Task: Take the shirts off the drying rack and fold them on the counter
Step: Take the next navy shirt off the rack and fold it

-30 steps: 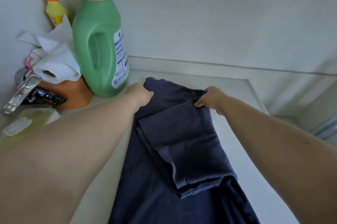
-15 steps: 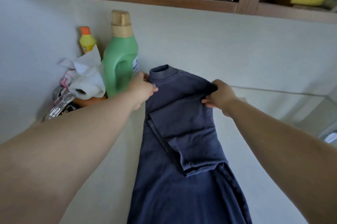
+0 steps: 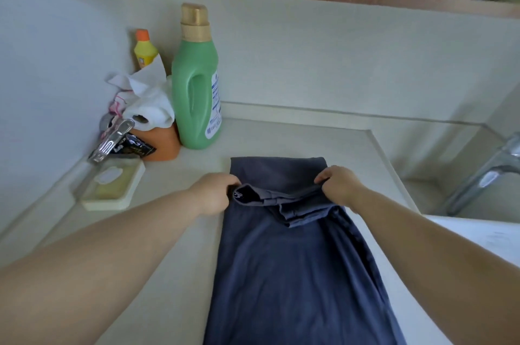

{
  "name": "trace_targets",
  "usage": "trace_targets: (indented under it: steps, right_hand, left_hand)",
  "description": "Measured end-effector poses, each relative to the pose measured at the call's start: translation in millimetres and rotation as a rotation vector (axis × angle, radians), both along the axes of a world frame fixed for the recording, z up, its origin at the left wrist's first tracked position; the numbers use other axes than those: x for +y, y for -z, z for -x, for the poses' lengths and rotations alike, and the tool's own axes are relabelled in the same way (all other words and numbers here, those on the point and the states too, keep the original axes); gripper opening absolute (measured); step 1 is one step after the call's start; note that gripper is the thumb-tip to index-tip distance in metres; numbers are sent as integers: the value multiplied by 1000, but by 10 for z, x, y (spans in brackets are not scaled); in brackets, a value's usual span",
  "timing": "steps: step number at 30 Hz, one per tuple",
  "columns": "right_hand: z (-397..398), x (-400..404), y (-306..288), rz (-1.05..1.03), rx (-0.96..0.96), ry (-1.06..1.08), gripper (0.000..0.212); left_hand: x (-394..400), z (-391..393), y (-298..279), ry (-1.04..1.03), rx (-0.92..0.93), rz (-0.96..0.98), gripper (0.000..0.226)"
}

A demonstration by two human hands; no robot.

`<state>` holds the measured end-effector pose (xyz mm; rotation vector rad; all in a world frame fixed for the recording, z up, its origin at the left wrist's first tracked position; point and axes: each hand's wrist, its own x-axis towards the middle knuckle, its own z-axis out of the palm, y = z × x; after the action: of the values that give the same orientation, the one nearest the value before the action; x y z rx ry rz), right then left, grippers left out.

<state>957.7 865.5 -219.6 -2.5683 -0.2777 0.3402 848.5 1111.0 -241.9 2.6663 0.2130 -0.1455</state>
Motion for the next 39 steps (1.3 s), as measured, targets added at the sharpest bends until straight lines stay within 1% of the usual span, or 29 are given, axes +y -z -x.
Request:
trace_targets:
  steps: [1,2,3,4,6,7,8,9,10,11,12,13,15,20,24,26,28,30,33,35,37,39]
  right_hand:
    - [1,10,-13,8,-20,36,32]
    - [-14,39,-48,15,-78,58,29]
    - [-36,72,-91,8,-164,61,28]
    - [-54,117,-144,-25,-244,37,28]
    - [-70,219,-201,-83,-303,-100,31]
    - [-75,261,-182,-29,-298,-200,35]
    - [-93,282,-115,82,-262,-287,47]
    - [-111,289,1,208,-190,-335,67]
    - [-109,282,97,320,-124,-356,85]
    - [-114,268,220,387,-77,-350,98]
    - [-134,256,300,403,-78,-334,107]
    - [-161,246,359,395,-89,-322,112]
    - [-181,248,381,371,-98,-309,117]
    - [-398,304,377,373,-115,-296,116]
    - [-663,371,435,346,-183,-267,113]
    - [-709,397,445,356,-200,-235,112]
    - [-644,398,414,417,-197,-141,108]
    - [-495,348,373,440,-129,-9,102]
    - [-97,97,219,416,-17,94,94]
    - [169,-132,118,424,3,84,90]
    - [435,-326,16,422,24,72,79]
    - [819,-487,-70,419,57,75,68]
  left_hand:
    - [-16,-13,4,-15,15,-68,40]
    - [-36,-40,-30,-40,-10,-124,37]
    - [-71,-83,-78,-73,-77,-154,34]
    - [-107,-147,-138,-120,-157,-136,31]
    - [-201,-284,-221,-163,-291,-55,29]
    - [-237,-343,-221,-123,-302,-31,30]
    - [-284,-401,-190,-48,-231,-40,37]
    - [-323,-430,-105,26,-82,-92,54]
    - [-339,-424,-11,78,77,-177,72]
    - [-347,-407,100,100,187,-247,84]
    - [-329,-397,170,96,218,-287,89]
    - [-315,-400,231,97,203,-298,91]
    - [-290,-401,264,104,178,-298,93]
    - [-236,-657,248,99,163,-338,95]
    - [-166,-921,283,76,105,-361,94]
    - [-158,-984,255,59,118,-398,93]
    - [-220,-969,187,7,139,-470,90]
    - [-321,-848,166,-76,130,-491,83]
    - [-458,-422,114,-156,84,-407,71]
    - [-488,-132,77,-185,53,-326,67]
    - [-504,137,15,-208,31,-236,65]
    - [-566,491,-35,-193,61,-149,67]
